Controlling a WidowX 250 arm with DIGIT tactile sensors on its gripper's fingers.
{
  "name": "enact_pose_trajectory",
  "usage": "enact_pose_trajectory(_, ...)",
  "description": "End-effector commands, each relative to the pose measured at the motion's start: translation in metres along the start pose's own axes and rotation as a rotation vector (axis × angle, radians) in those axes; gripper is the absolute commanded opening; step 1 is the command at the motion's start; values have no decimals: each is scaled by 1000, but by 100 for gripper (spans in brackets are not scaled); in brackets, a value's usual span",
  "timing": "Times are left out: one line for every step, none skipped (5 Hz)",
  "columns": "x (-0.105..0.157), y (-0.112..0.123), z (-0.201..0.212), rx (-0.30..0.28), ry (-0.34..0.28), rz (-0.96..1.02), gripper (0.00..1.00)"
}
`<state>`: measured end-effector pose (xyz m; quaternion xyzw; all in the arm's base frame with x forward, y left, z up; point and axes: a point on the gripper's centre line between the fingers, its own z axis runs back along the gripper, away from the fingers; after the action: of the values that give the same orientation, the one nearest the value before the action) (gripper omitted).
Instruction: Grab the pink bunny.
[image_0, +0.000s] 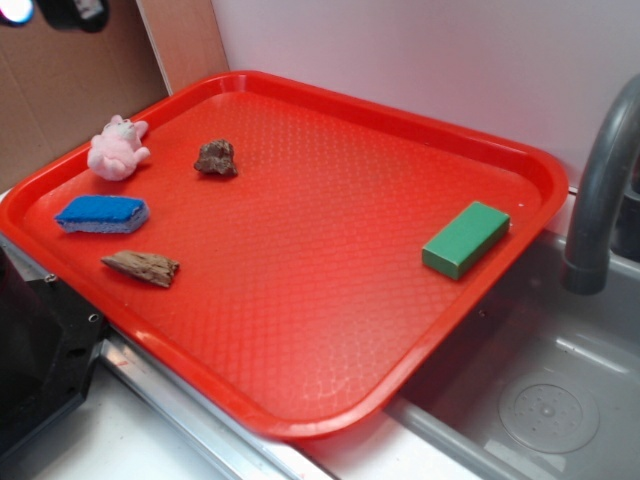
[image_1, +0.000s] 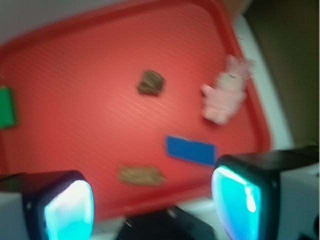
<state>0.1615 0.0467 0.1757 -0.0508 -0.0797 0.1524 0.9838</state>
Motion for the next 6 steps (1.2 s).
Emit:
enact_pose_trajectory(26,63,-58,53,-84,229,100)
enact_pose_trajectory(26,91,-83,79,-61,288,100)
enact_pose_trajectory(24,122,-98,104,-34,378,100)
enact_pose_trajectory(38,115,-112,125,-28,343,100)
enact_pose_trajectory(49,107,-126,167,-30,296,100)
enact_pose_trajectory(66,95,-143,119,-37,261,100)
